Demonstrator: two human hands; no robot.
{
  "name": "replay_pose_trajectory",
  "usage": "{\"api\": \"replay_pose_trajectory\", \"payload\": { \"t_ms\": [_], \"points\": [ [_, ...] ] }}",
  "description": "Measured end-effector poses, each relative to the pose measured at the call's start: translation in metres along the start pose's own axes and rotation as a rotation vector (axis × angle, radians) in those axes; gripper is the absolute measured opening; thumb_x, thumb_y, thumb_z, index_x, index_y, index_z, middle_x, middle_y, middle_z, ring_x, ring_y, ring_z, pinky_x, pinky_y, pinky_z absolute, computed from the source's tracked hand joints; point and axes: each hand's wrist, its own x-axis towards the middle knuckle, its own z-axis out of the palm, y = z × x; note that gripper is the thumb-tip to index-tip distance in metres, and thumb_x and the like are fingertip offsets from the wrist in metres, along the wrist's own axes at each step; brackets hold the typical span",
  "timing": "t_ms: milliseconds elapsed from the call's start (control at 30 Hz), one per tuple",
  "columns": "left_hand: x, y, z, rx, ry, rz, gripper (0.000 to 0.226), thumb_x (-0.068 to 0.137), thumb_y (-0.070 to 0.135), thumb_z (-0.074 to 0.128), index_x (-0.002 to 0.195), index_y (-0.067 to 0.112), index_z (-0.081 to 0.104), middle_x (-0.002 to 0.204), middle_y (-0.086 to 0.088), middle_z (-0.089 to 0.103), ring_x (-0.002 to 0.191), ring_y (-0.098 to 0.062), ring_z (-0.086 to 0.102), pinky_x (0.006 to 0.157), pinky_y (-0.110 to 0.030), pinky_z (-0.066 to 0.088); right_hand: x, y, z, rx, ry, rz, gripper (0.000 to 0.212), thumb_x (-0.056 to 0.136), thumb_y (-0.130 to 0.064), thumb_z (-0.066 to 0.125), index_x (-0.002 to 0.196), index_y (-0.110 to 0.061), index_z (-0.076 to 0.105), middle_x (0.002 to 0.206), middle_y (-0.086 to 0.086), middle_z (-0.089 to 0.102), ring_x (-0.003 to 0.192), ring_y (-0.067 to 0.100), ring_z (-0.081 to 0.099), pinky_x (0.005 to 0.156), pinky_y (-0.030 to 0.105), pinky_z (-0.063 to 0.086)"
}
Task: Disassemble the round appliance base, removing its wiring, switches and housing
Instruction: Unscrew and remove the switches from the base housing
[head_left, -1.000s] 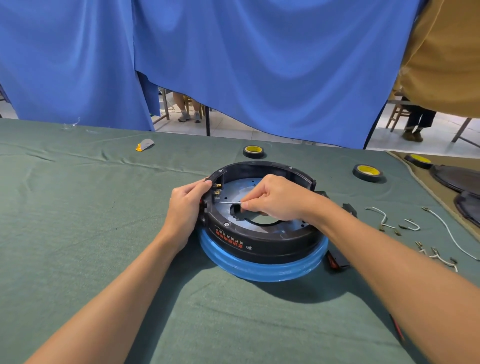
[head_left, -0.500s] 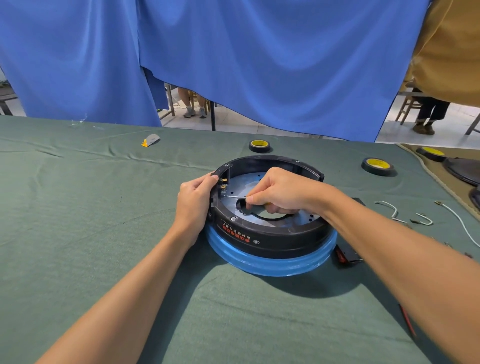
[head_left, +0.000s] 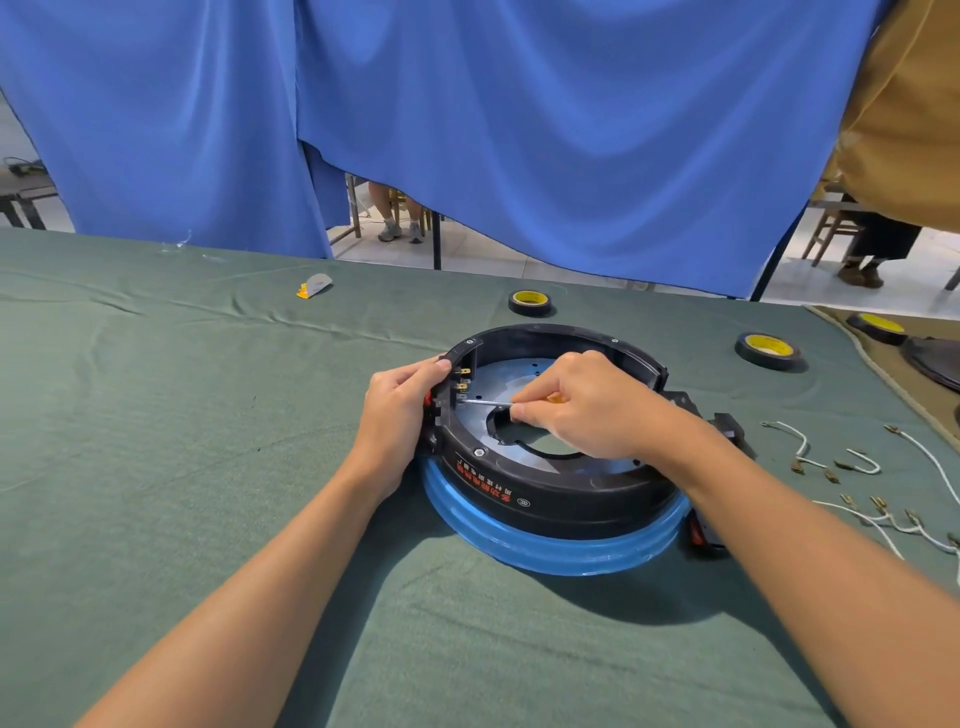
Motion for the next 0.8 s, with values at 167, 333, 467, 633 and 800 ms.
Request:
{"api": "replay_pose_trajectory", "payload": {
  "t_ms": [167, 333, 467, 633, 800],
  "points": [
    [-0.0004, 0.0008, 0.0008, -0.002, -0.005, -0.009, 0.035, 0.093, 0.018, 0.055, 0.064, 0.019, 0.075, 0.063, -0.001, 0.070, 0.057, -0.013, 0.064, 0.053, -0.021, 0.049, 0.0004, -0.0004, -0.0012, 0.128, 0.121, -0.011, 0.034, 0.092, -0.030, 0.056, 0.086, 0.001, 0.068, 0.058, 0.013, 0.043, 0.049, 0.008, 0.026, 0.050, 0.024, 0.027],
    [-0.0013, 0.0008, 0.0016, -0.009, 0.000, -0.008, 0.035, 0.093, 0.017, 0.055, 0.065, 0.020, 0.076, 0.061, 0.002, 0.068, 0.054, -0.010, 0.062, 0.051, -0.019, 0.047, 0.0022, 0.0000, 0.0020, 0.080, 0.065, 0.032, 0.037, 0.094, -0.030, 0.053, 0.096, 0.006, 0.064, 0.062, 0.020, 0.047, 0.048, 0.009, 0.026, 0.054, 0.028, 0.026],
    [-0.0010, 0.0014, 0.0013, -0.017, -0.001, -0.009, 0.035, 0.093, 0.016, 0.054, 0.068, 0.020, 0.077, 0.064, 0.002, 0.070, 0.056, -0.011, 0.064, 0.052, -0.019, 0.048, 0.0017, 0.0012, 0.0008, 0.077, 0.051, 0.036, 0.037, 0.096, -0.030, 0.052, 0.096, 0.005, 0.065, 0.056, 0.002, 0.040, 0.046, 0.010, 0.027, 0.055, 0.028, 0.026],
    [-0.0024, 0.0023, 0.0001, -0.032, -0.030, -0.007, 0.034, 0.096, 0.017, 0.052, 0.074, 0.020, 0.078, 0.070, 0.001, 0.072, 0.063, -0.011, 0.067, 0.056, -0.018, 0.050, -0.0008, 0.0011, 0.0011, 0.078, 0.067, 0.034, 0.037, 0.096, -0.032, 0.052, 0.097, 0.003, 0.065, 0.061, 0.013, 0.058, 0.046, 0.007, 0.031, 0.055, 0.028, 0.031],
    [-0.0015, -0.0006, -0.0026, -0.025, -0.053, -0.018, 0.038, 0.099, 0.022, 0.050, 0.073, 0.015, 0.076, 0.072, -0.004, 0.071, 0.065, -0.014, 0.066, 0.058, -0.023, 0.050, -0.0049, 0.0054, -0.0018, 0.165, 0.012, 0.064, 0.031, 0.092, -0.028, 0.059, 0.086, 0.000, 0.071, 0.050, 0.002, 0.048, 0.044, 0.007, 0.026, 0.044, 0.017, 0.027]
  ]
}}
